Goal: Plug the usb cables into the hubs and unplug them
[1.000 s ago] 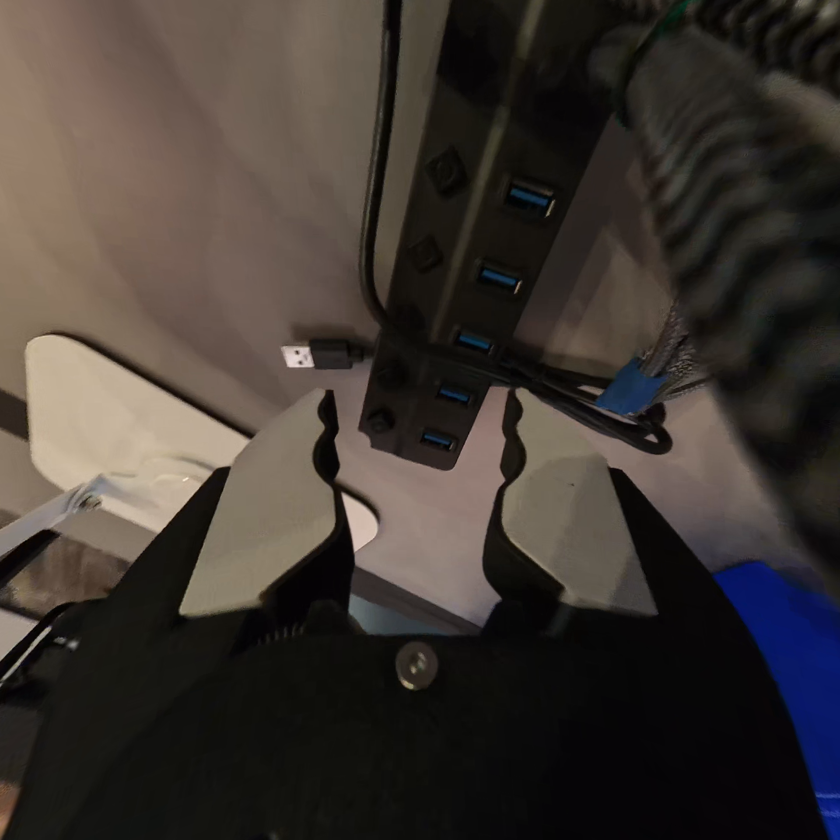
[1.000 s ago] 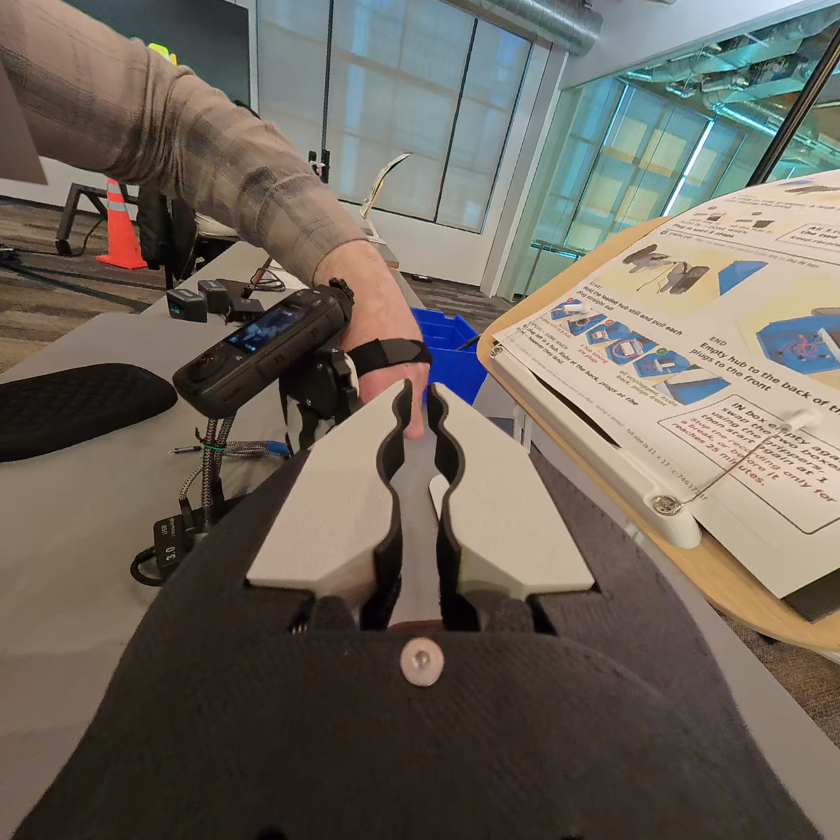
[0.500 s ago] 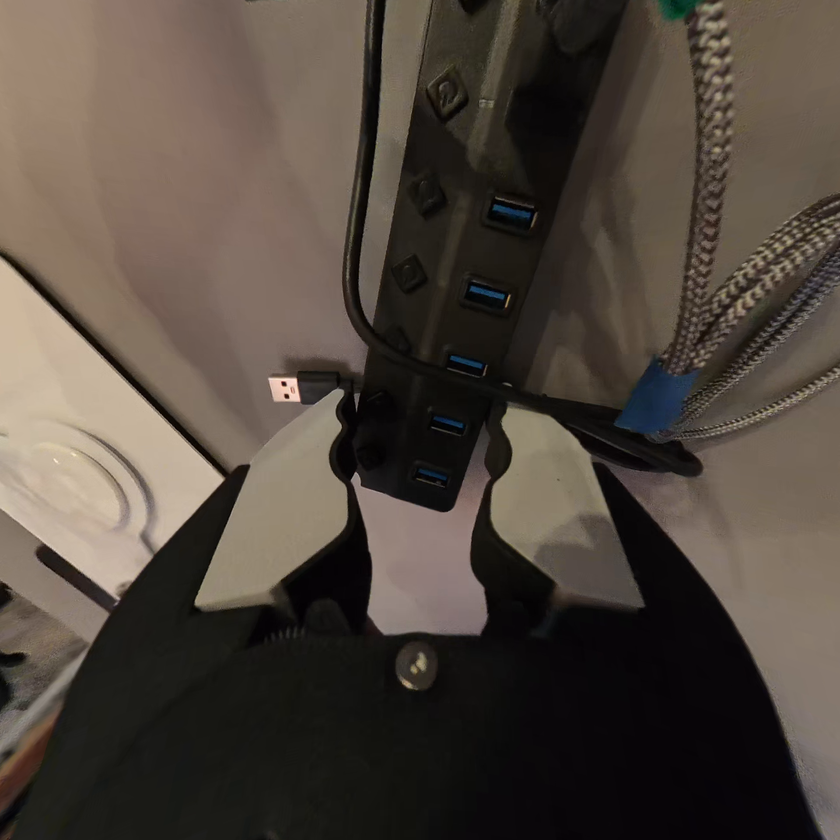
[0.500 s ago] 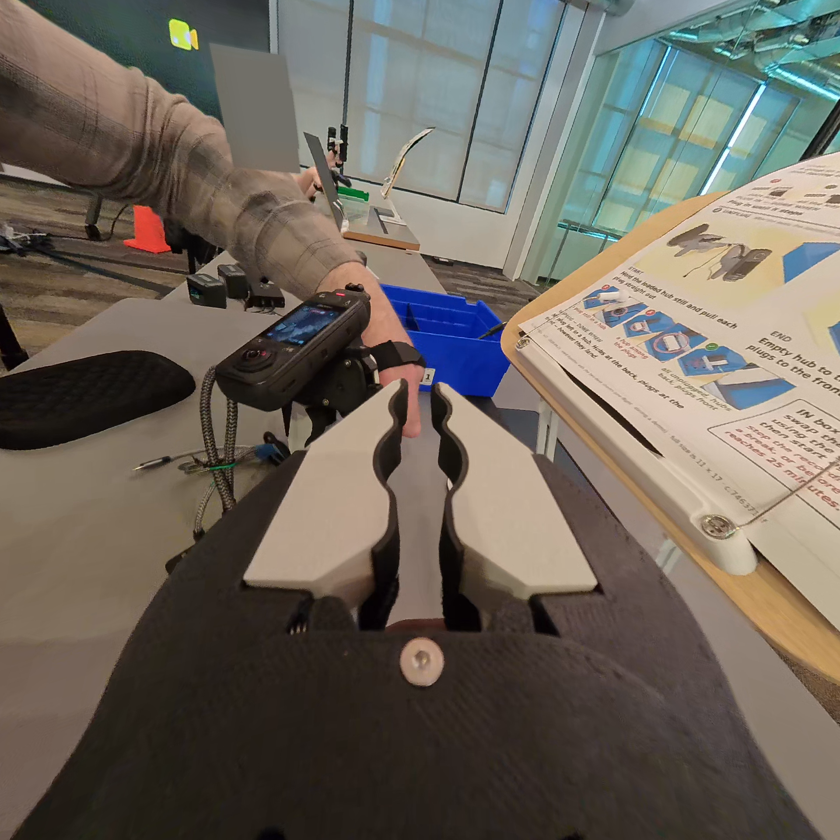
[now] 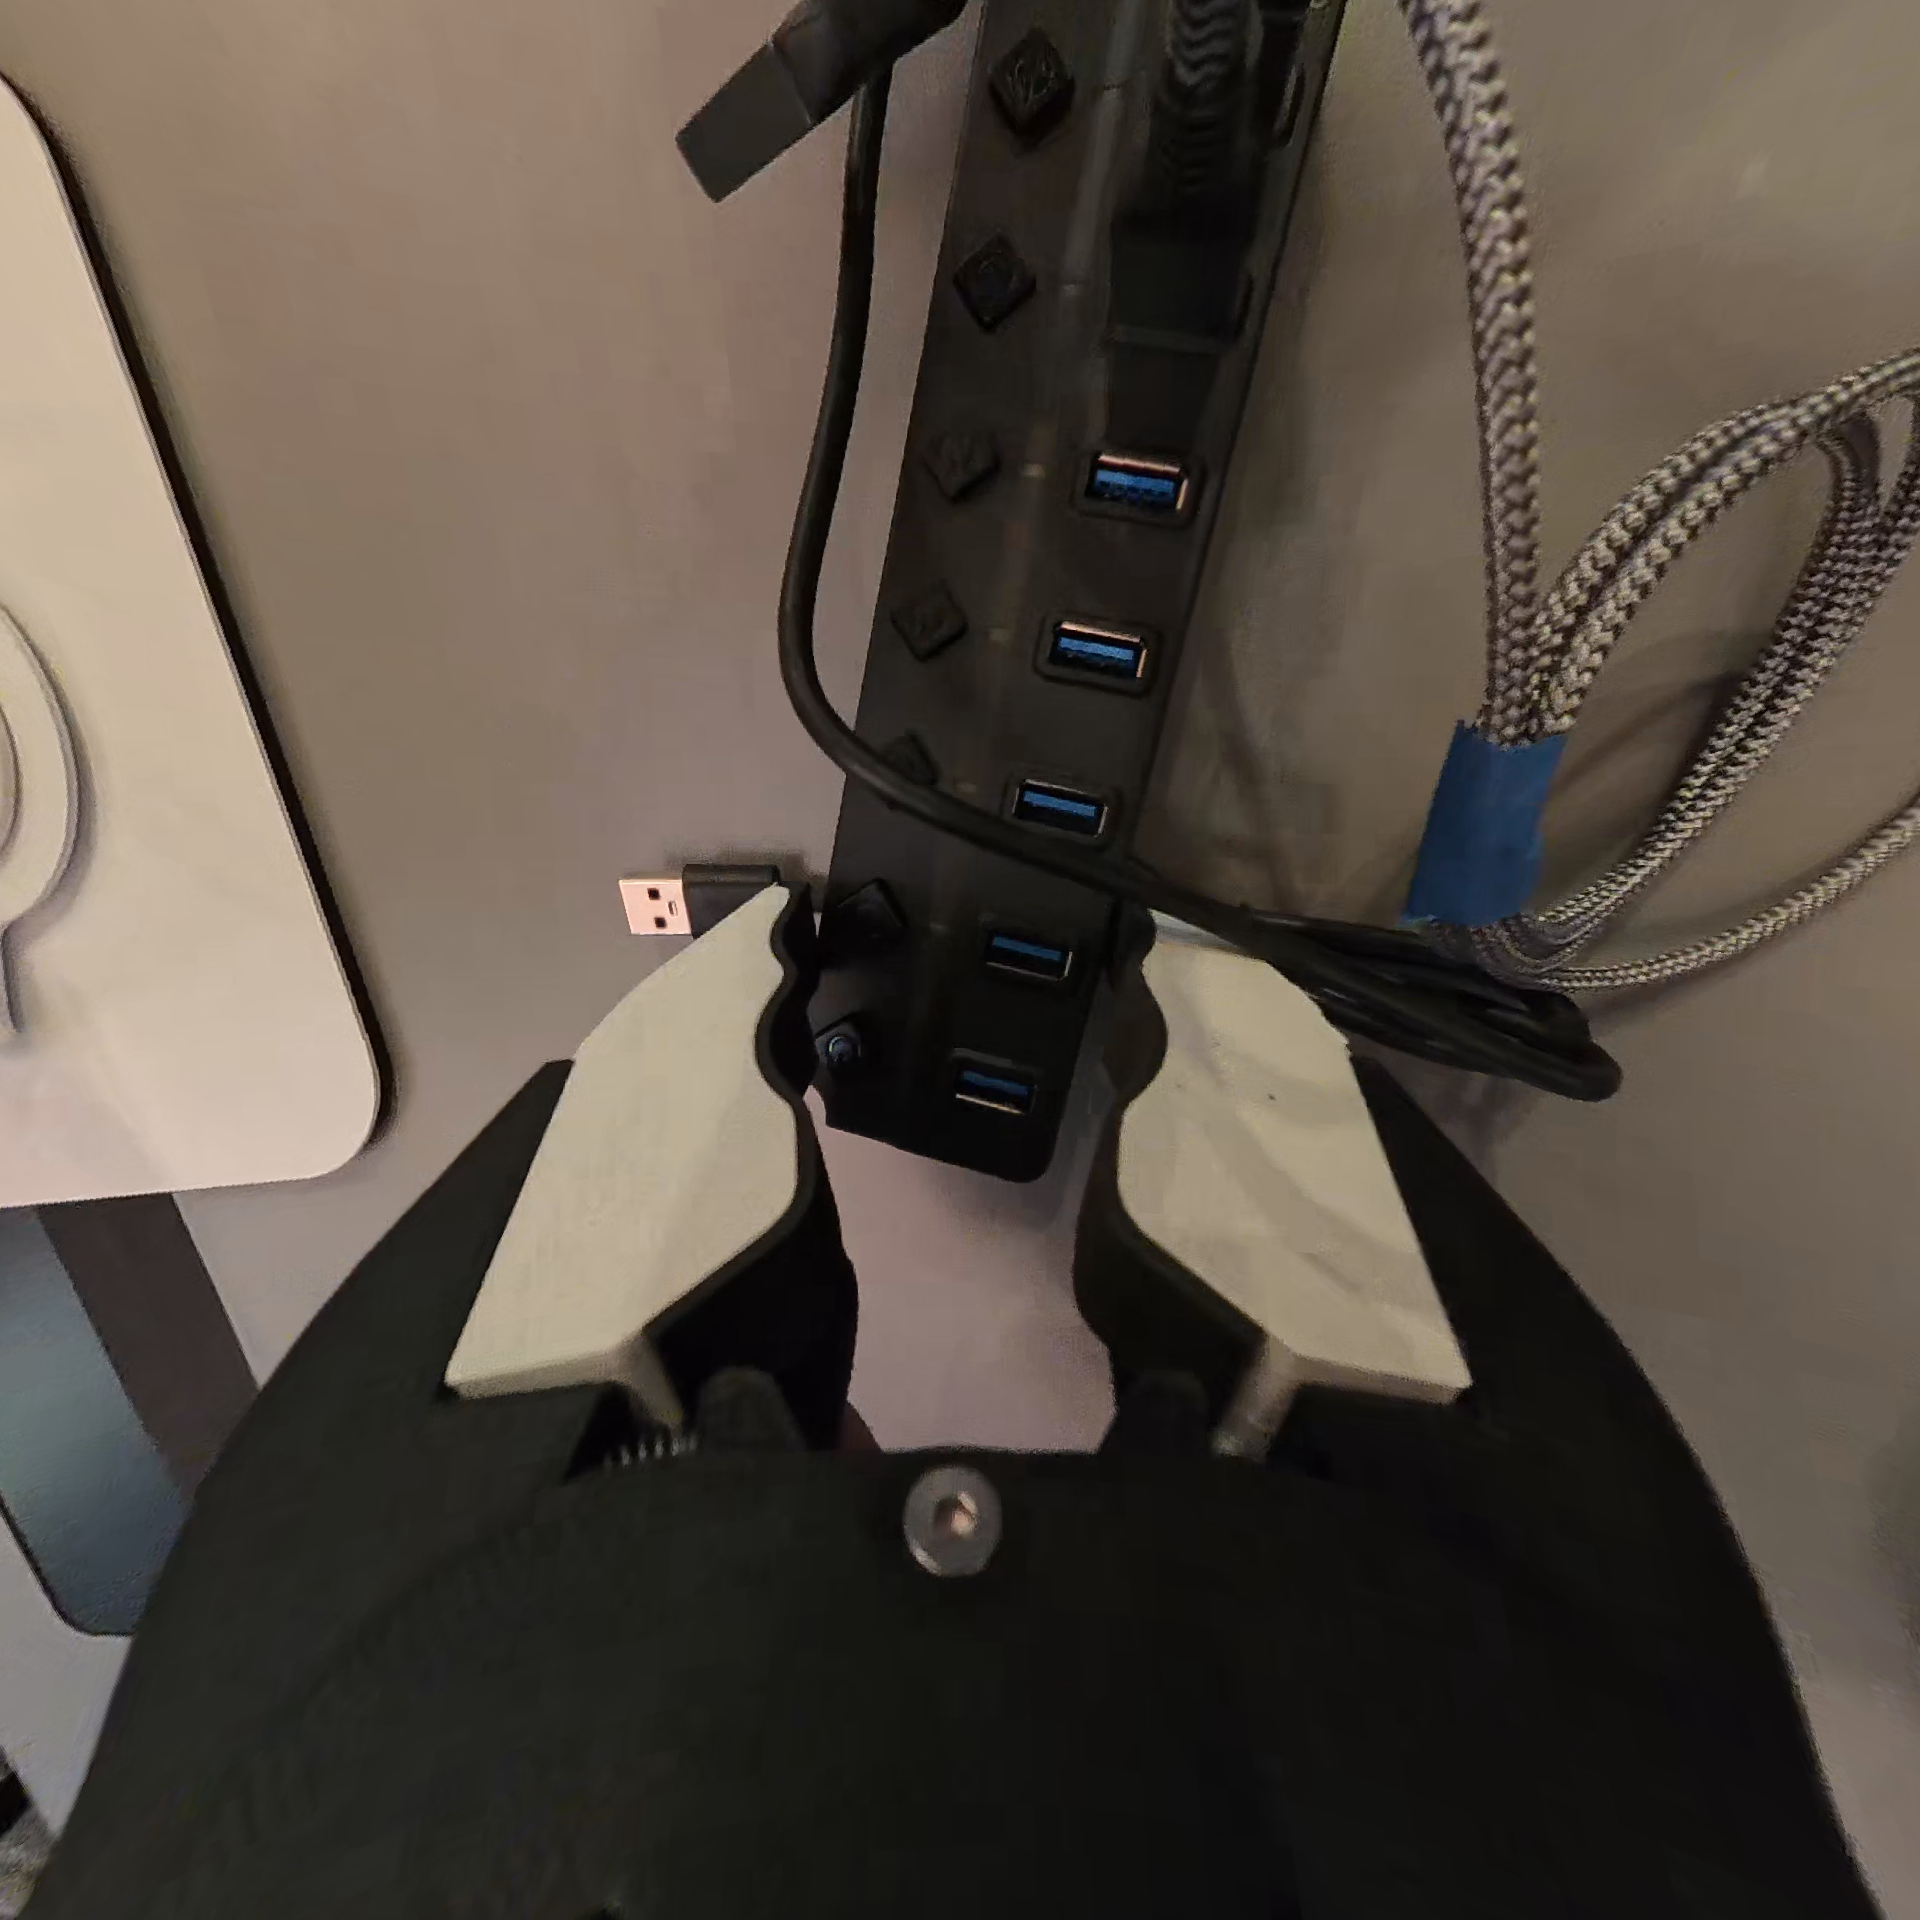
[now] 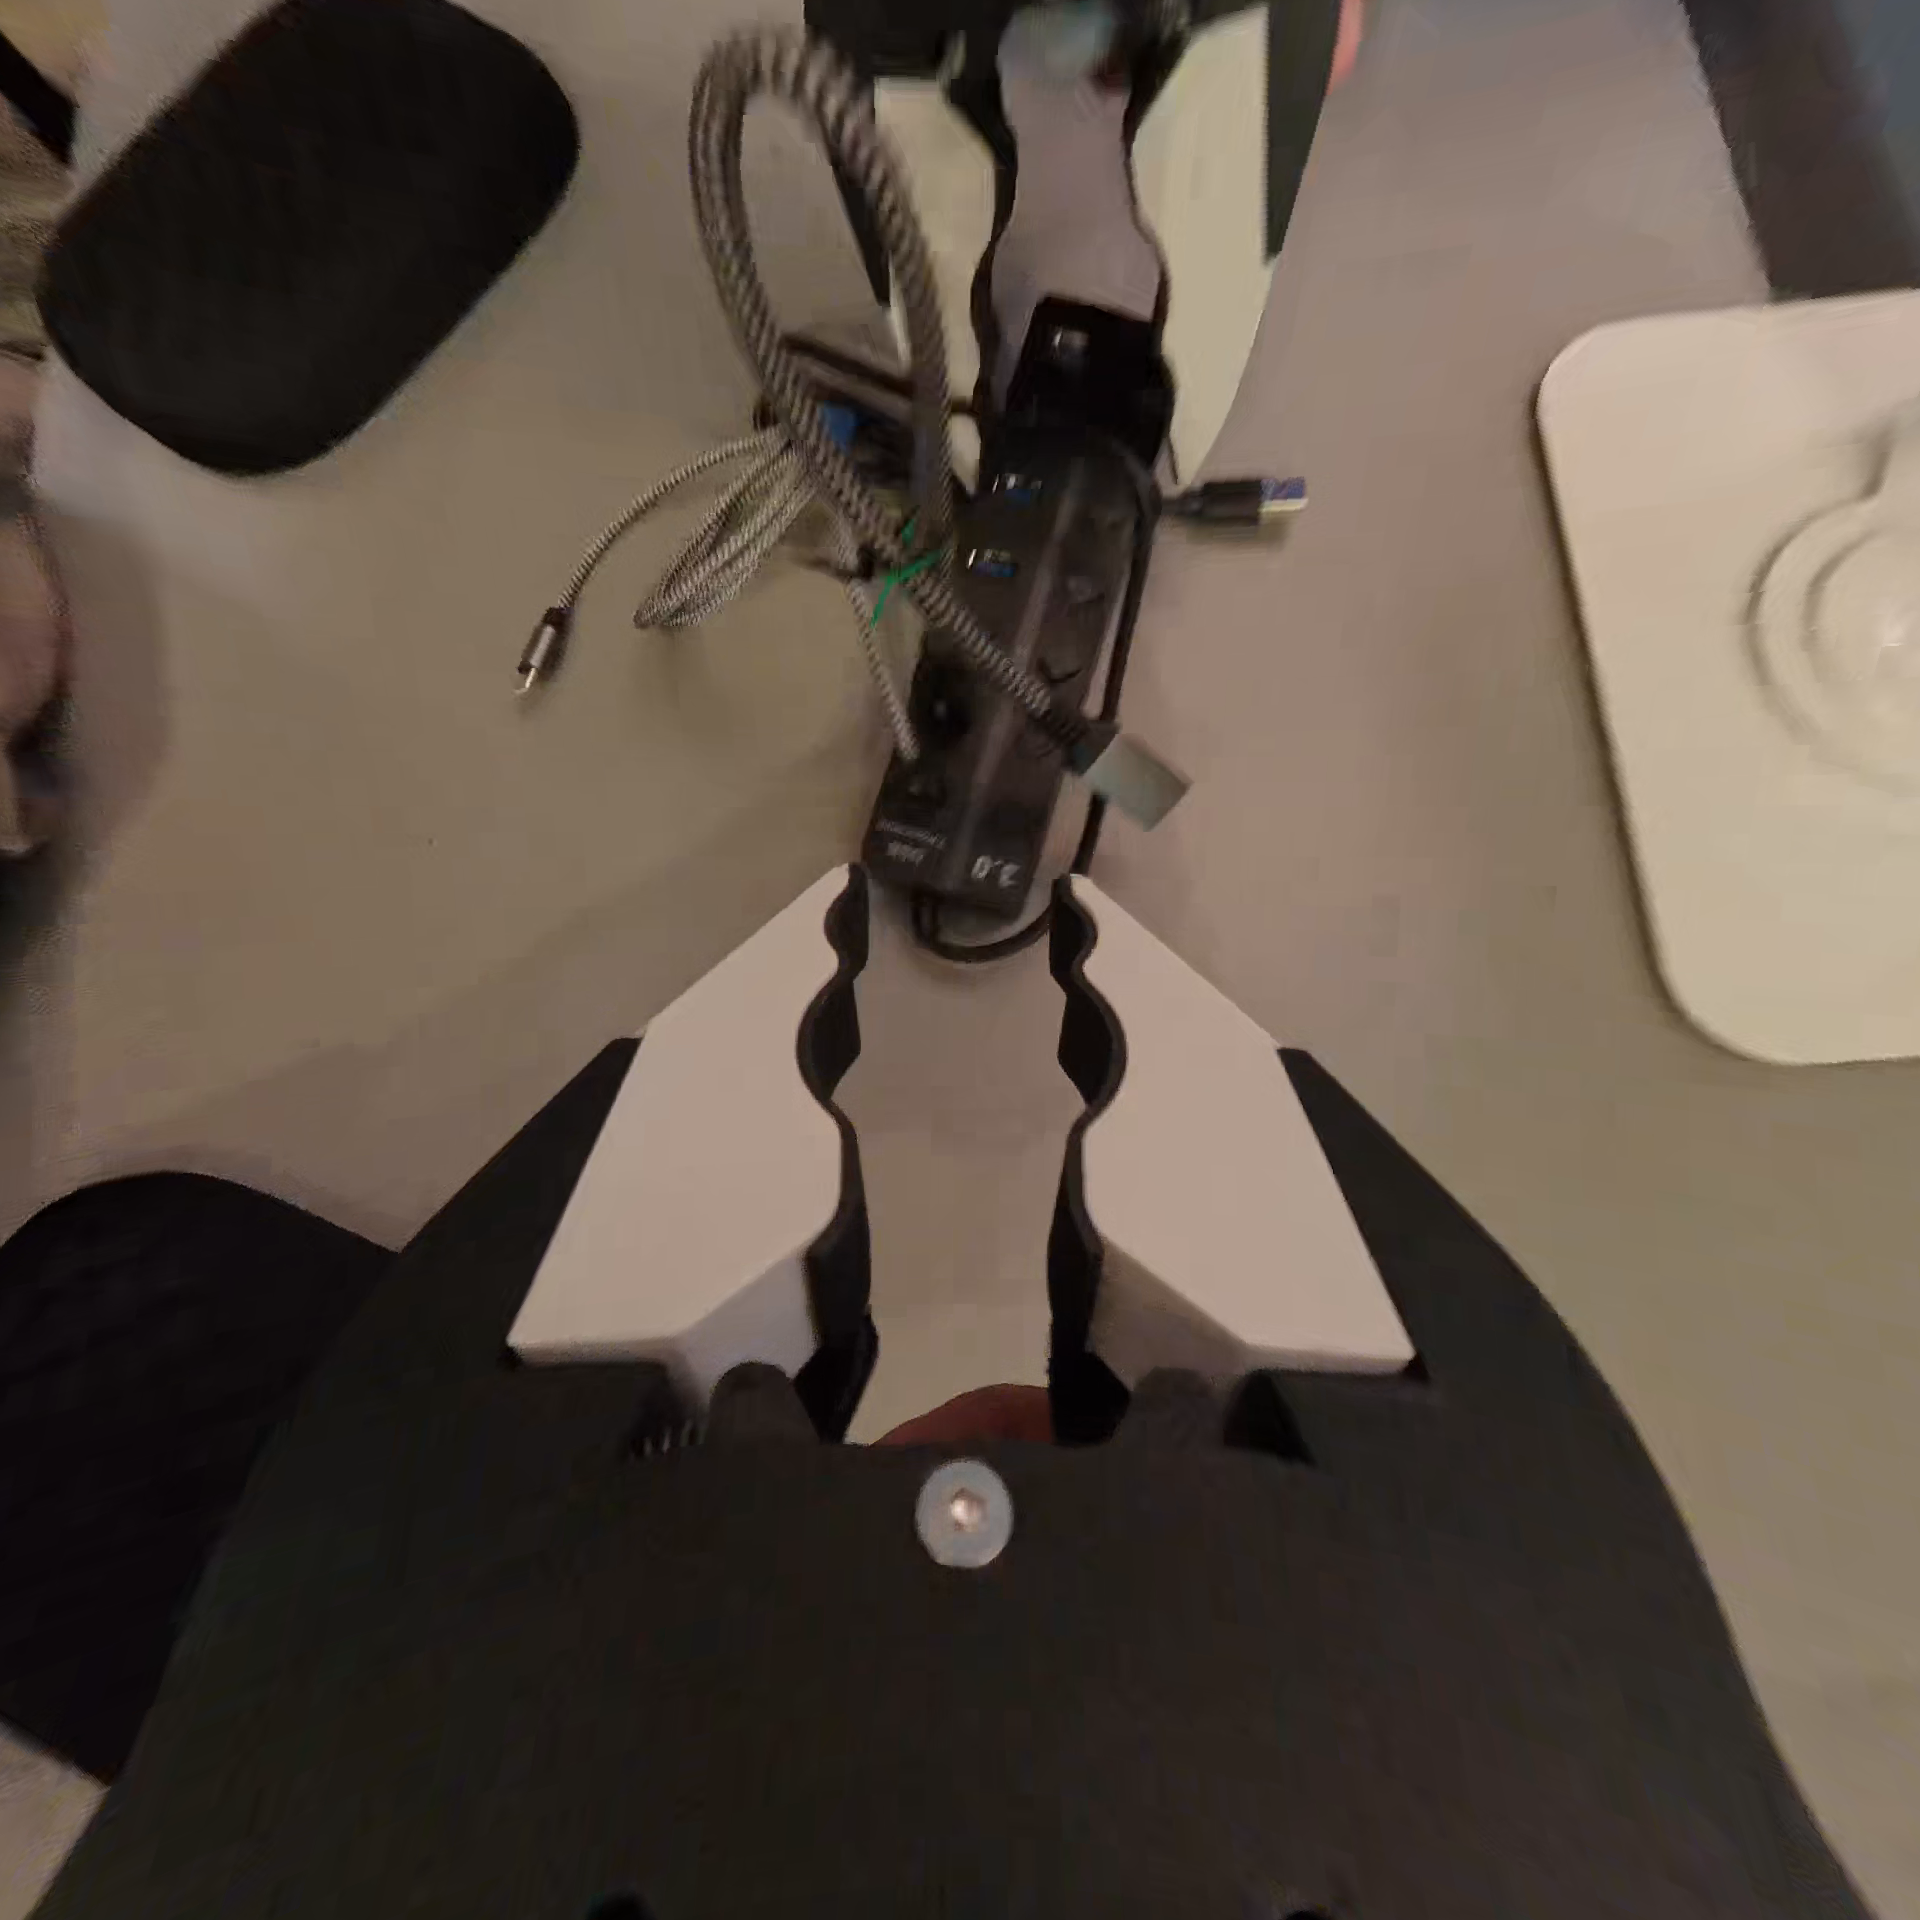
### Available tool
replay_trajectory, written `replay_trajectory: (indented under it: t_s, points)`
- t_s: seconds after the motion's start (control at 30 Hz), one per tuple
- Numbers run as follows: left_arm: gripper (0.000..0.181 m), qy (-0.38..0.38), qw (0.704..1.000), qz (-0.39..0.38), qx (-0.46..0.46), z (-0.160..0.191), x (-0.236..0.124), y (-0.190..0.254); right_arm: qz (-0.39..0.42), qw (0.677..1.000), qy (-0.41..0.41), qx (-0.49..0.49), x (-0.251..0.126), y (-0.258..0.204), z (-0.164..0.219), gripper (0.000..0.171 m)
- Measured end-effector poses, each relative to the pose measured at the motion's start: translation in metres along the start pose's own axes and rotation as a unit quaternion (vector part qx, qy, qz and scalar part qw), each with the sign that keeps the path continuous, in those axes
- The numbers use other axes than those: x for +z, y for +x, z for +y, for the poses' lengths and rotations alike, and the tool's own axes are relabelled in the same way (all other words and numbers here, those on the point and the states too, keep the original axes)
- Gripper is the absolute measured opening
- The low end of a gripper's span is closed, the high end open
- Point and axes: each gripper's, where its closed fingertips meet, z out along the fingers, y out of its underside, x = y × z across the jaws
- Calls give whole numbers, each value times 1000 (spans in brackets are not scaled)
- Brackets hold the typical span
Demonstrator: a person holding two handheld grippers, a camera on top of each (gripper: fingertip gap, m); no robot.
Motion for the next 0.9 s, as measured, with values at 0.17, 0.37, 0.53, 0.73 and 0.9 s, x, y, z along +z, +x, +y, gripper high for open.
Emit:
replay_trajectory:
  t_s: [0.17, 0.37, 0.53, 0.73, 0.9]
  points:
    - [54, 9, 1000, -10, -17, 0, -1, 2, 59, 998, 15, 15, 35, -13, 19, 38]
    - [54, 13, 999, -15, -25, 0, -1, 4, 90, 996, 0, 20, 58, -1, 27, 47]
    - [54, 16, 1000, -12, -21, 0, -1, 4, 88, 996, -8, 21, 72, 2, 34, 47]
    - [54, 23, 999, -15, -26, 0, -1, 4, 85, 996, 17, 37, 79, 4, 32, 49]
    - [54, 33, 999, -13, -35, -1, -2, 4, 70, 996, 23, 41, 76, 5, 31, 49]
